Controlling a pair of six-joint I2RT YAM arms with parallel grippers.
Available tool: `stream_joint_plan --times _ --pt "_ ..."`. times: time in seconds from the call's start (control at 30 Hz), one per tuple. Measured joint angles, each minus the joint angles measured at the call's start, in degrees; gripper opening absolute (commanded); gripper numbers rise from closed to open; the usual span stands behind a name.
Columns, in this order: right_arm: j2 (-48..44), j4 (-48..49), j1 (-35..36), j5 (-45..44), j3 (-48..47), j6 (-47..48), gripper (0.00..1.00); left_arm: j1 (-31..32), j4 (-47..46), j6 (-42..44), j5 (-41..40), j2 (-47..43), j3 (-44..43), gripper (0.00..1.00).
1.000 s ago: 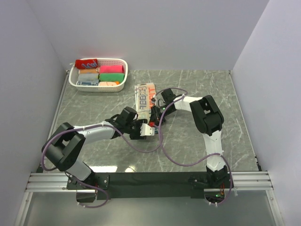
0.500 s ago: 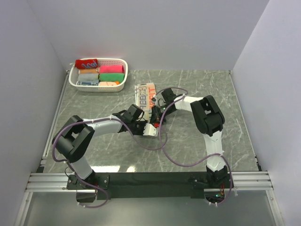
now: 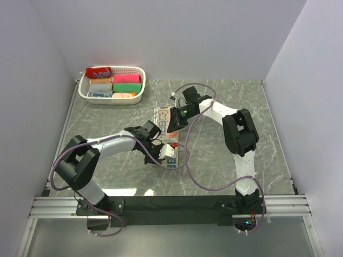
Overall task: Roll the towels
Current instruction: Roll the towel
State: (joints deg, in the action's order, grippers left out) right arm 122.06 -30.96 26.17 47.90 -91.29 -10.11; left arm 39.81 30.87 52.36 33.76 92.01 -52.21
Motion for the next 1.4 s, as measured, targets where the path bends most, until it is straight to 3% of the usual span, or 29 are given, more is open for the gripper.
stream_joint_plan --times 0.37,0.63,0.9,1.17,1.4 --pt "1.6 -2.2 4.2 -1.4 6.7 4.2 0.17 -5.0 9.2 -4.6 7.2 1.0 -11.3 0.01" --pt "1.6 -2.1 4.5 0.0 8.0 5.3 0.19 -10.2 7.6 -8.3 8.3 5.0 -14.9 0.01" --pt "1.5 -7.5 3.5 -2.2 -0.8 8.0 0.29 -10.6 5.4 -9.1 7.8 7.7 -15.2 0.01" --pt "2.5 -6.8 1.4 -4.3 -6.5 6.6 0.29 -11.0 5.3 -9.1 8.0 7.7 -15.6 0.01" --pt "9.2 -6.0 1.5 -4.9 -6.5 4.2 0.28 -12.7 3.9 -11.3 7.9 9.9 -17.2 0.01"
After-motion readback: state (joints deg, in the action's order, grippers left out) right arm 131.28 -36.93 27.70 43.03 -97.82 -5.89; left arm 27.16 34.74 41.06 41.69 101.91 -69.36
